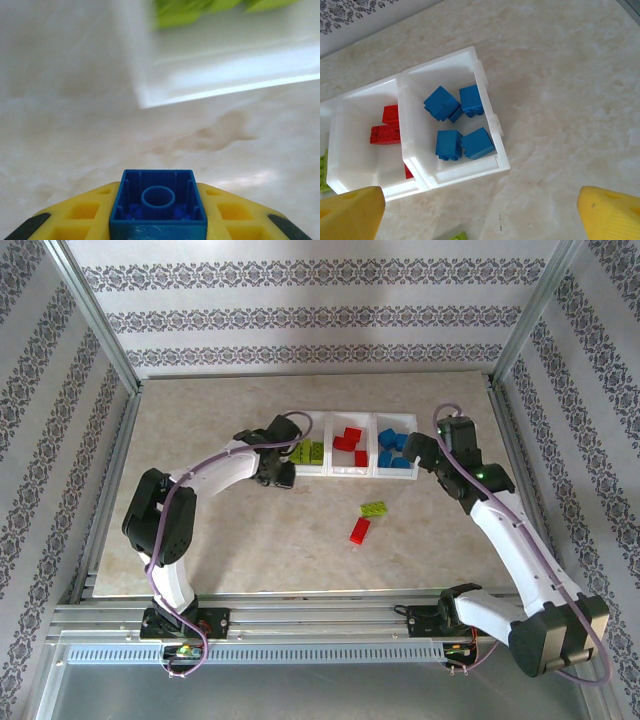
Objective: Sort the legos into containers by color
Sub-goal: Pick up the lego from the center of the table, then place the lego in the container.
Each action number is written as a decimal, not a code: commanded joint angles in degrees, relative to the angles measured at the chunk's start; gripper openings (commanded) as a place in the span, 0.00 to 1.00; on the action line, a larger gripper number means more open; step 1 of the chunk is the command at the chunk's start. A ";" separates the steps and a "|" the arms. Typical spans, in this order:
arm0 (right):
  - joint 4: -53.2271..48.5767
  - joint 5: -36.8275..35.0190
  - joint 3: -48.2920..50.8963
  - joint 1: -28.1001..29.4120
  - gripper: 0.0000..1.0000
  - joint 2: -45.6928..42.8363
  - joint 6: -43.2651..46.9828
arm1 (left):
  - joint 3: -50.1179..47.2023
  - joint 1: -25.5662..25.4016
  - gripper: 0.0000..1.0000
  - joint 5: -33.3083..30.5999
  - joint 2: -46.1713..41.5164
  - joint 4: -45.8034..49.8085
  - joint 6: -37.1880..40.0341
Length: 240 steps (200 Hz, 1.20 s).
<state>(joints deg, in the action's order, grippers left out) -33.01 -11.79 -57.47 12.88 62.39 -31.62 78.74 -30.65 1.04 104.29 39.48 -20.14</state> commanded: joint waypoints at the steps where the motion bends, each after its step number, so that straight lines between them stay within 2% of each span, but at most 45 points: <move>1: -1.06 -2.72 1.46 0.21 0.98 -3.35 -1.52 | 6.70 -4.46 0.34 0.14 1.98 1.45 -0.01; 52: -1.61 -6.25 2.90 0.18 0.98 -10.44 -0.84 | 24.93 -10.84 0.33 1.40 13.34 -1.26 2.69; 108: -2.36 -9.85 2.89 0.09 0.98 -15.81 -0.62 | 42.23 -12.65 0.33 4.14 24.98 -4.20 4.55; 154: -2.23 -10.09 2.74 0.07 0.98 -17.89 -0.64 | 54.50 -13.73 0.33 4.88 33.96 -4.09 6.43; 198: -2.23 -9.83 2.37 0.10 0.98 -18.60 -0.47 | 63.11 -13.82 0.34 5.99 40.01 -4.23 7.02; 240: -2.27 -9.53 2.76 0.18 0.98 -19.92 -0.77 | 63.82 -13.82 0.38 6.00 41.91 -7.53 8.80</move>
<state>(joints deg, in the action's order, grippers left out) -34.52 -20.36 -55.20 12.88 43.92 -31.79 140.18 -43.92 6.11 145.03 35.16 -13.67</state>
